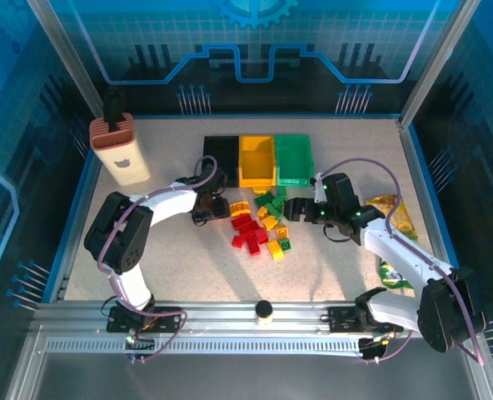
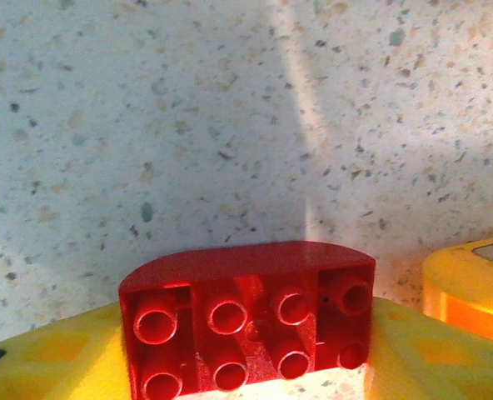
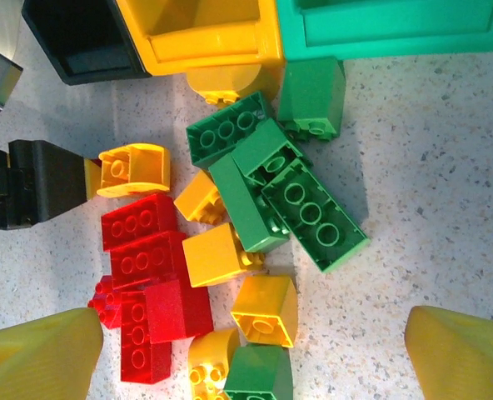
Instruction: Sort the legos into containers by color
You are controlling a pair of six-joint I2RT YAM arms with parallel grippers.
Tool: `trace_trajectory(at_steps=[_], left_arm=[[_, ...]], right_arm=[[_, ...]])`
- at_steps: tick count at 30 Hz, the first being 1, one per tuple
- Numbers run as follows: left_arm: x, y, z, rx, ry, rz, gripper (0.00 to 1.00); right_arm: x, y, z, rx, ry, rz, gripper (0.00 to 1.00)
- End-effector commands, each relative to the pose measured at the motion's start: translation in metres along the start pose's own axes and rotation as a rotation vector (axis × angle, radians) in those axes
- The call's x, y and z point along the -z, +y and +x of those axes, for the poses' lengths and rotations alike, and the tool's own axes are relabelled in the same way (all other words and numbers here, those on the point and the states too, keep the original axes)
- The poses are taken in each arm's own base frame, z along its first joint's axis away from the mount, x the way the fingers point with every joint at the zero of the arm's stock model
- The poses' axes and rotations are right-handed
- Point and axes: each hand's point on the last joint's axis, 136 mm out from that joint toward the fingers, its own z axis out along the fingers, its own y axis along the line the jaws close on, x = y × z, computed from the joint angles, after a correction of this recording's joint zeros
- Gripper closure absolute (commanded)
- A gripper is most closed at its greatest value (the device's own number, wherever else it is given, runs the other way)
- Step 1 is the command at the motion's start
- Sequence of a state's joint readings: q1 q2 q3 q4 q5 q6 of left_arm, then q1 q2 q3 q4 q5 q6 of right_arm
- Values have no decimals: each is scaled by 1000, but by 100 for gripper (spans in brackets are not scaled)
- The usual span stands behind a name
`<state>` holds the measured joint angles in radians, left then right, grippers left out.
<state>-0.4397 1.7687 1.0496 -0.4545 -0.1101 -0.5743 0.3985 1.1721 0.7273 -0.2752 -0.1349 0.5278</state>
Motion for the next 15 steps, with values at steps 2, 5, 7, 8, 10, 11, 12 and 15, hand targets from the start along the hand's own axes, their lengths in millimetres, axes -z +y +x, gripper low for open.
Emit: trace_trajectory(at_steps=[2,5,7,8,10,11,12,15], left_arm=[[18,5,0,-11,-33,-4,45],[29,0,-7,-22,-54,8,45],[37,-2,-12,-28,-72,9,45],[41,-3,-16,-31,-85,13,45],[49,-5,-21,-32,-105,14,45],[54,-6,-25,-33,-117,19,45],[58,-8,-27,-35,-125,24,45],[72,-15,-37,-44,-159,43,44]], right_arm=[[5,1,1,-4,-21,-7,6],[5,0,1,3,-18,-4,6],[5,1,0,6,-14,-1,6],[5,1,-1,7,-11,-2,6],[6,3,-2,12,-10,-4,6],[6,3,-2,14,-11,-5,6],[6,3,-2,16,-12,-4,6],[7,3,-3,23,-16,-4,6]])
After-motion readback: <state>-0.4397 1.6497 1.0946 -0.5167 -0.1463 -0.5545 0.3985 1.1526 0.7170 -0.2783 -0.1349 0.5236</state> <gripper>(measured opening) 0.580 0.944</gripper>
